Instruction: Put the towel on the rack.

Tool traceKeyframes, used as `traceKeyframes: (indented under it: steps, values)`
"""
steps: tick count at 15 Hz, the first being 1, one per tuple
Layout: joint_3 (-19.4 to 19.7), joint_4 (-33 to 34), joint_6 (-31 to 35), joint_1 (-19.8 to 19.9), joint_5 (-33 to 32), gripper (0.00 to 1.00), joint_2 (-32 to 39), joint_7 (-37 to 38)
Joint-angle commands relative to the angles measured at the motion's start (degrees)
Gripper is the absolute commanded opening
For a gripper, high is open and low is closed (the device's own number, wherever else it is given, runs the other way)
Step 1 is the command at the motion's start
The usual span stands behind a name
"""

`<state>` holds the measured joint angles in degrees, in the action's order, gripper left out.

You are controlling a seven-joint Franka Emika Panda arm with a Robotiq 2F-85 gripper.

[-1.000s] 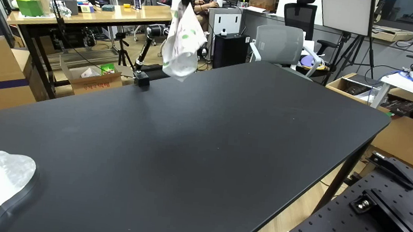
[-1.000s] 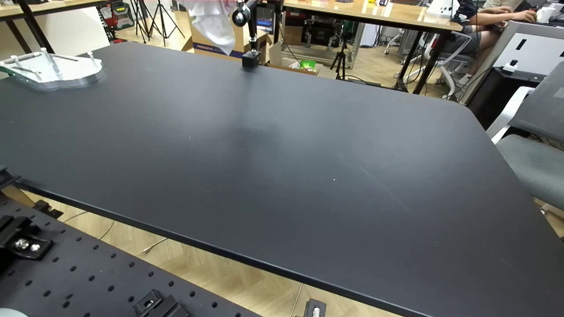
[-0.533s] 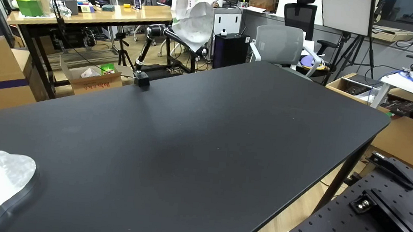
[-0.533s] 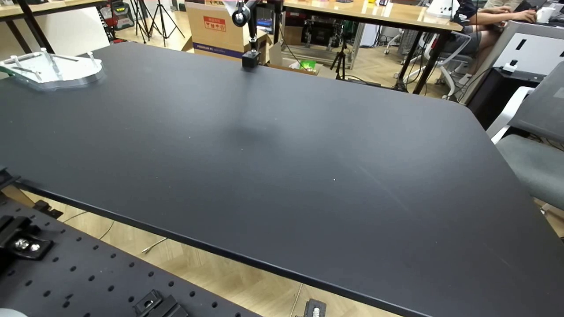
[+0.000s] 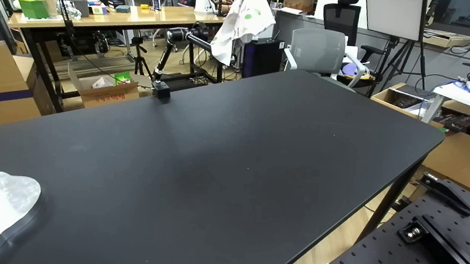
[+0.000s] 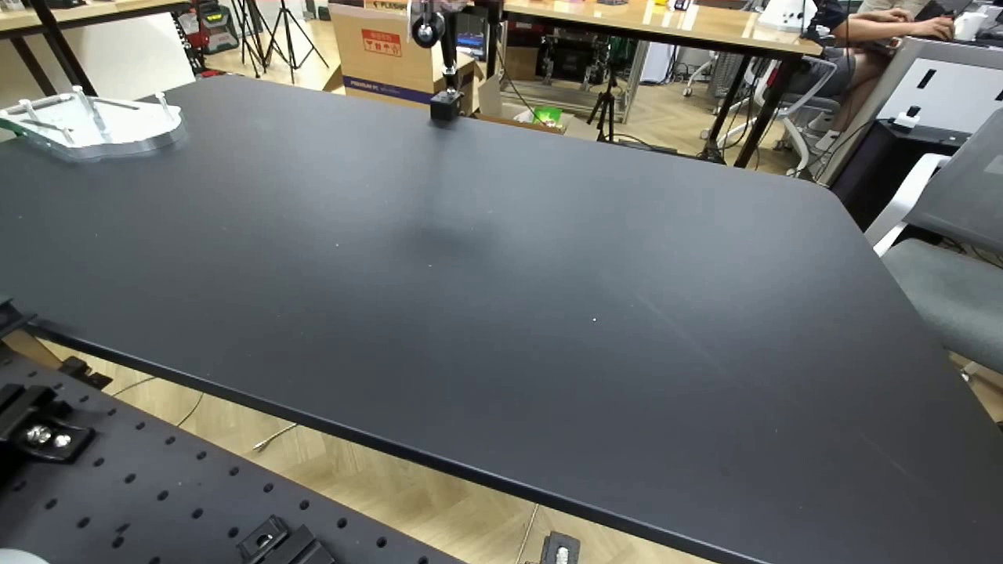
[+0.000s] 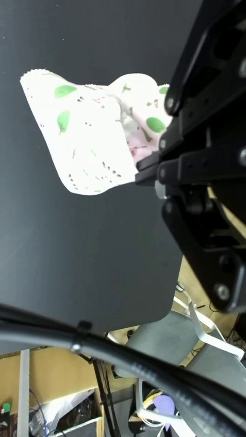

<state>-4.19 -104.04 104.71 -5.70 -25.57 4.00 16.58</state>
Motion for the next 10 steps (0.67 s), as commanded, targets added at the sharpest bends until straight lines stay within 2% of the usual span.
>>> traceKeyframes:
  steps: [1,10]
  values:
    - [0.4,1.5,0.4,0.3,1.7,0.0,3.6,-1.2]
    - [0.4,4.5,2.3,-0.7,5.0,0.0,7.8,-0.6]
